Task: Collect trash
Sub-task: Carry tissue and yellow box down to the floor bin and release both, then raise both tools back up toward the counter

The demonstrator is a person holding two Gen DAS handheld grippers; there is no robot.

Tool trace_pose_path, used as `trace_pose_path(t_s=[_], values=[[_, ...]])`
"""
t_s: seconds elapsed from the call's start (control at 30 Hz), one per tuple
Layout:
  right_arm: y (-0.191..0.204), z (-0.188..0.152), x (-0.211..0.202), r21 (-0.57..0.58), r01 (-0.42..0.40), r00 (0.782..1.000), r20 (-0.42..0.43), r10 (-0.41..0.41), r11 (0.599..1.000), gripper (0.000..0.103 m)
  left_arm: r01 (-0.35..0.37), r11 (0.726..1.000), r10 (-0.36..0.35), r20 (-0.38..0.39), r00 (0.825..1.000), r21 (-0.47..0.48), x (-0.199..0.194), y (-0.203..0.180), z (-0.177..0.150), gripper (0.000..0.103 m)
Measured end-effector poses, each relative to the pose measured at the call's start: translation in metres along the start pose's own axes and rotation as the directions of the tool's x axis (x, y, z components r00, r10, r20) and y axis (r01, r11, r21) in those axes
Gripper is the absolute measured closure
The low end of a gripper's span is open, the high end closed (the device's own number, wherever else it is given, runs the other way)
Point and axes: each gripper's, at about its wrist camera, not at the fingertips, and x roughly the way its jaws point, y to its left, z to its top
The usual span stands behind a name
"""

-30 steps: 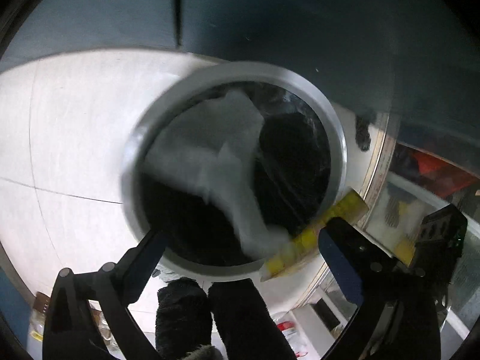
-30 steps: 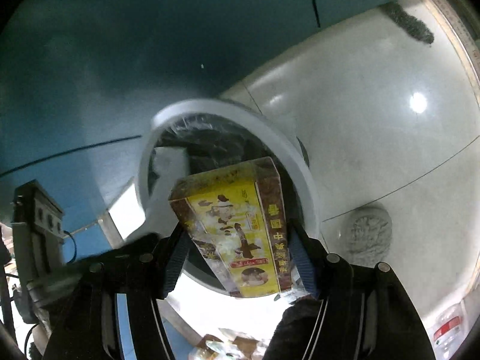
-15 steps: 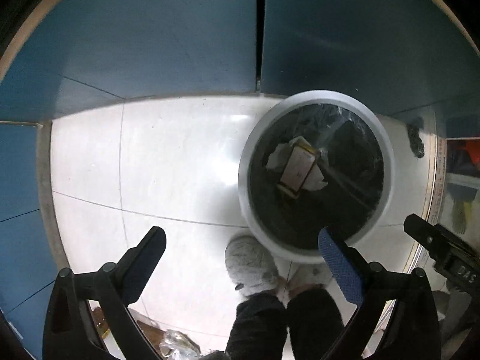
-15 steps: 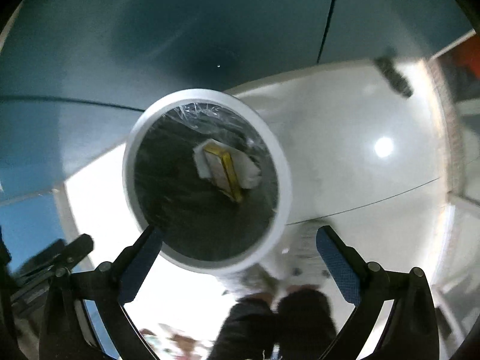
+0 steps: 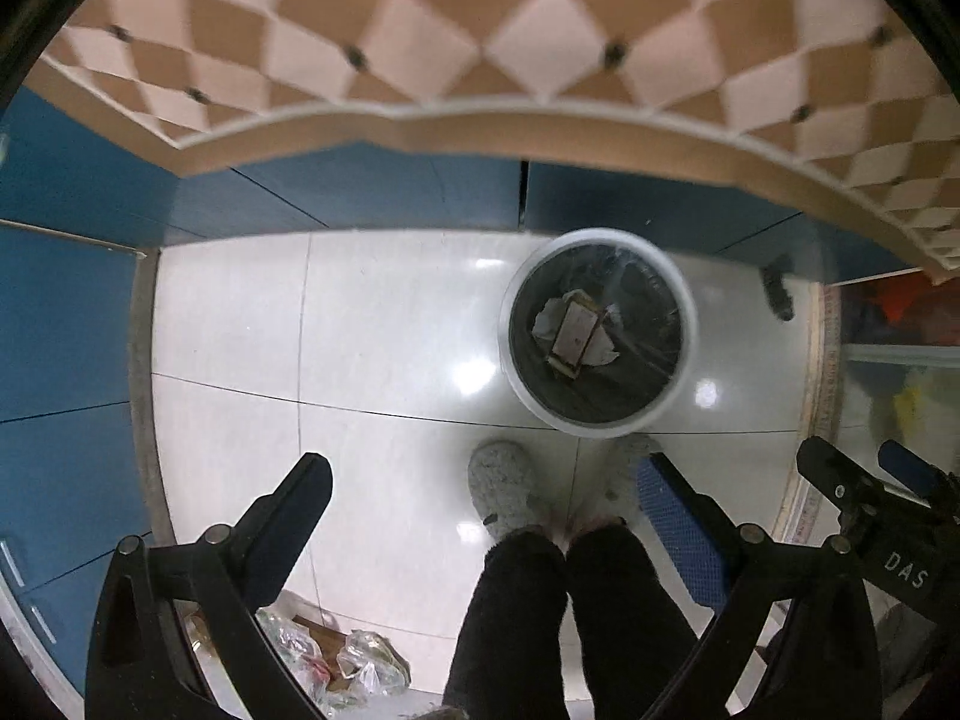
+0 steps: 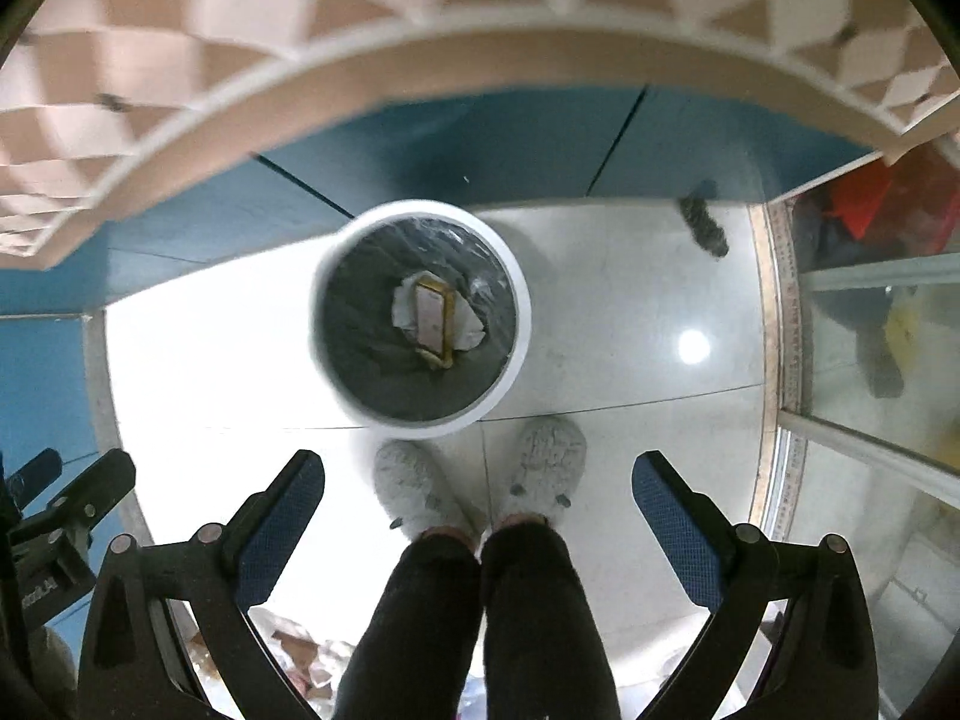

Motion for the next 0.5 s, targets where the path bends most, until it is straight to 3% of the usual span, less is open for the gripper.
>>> trace_pose_path(t_s=[0.23,0.5], values=[[0.011,-0.027,-0.116,-0.025,-0.013,0.999,0.041,0.014,1.000,0.000,0.019,1.000,-0.019,0.039,0.999,-0.004,-0.092,0.006,-0.021,0.000],[0.027,-0.054,-0.212,-0.069,-0.031,0.998,0.061,0.036,0.997,0.000,0.046,0.999,-0.044,0.098,0.994,-0.019,-0.167,0.020,-0.036,0.000]])
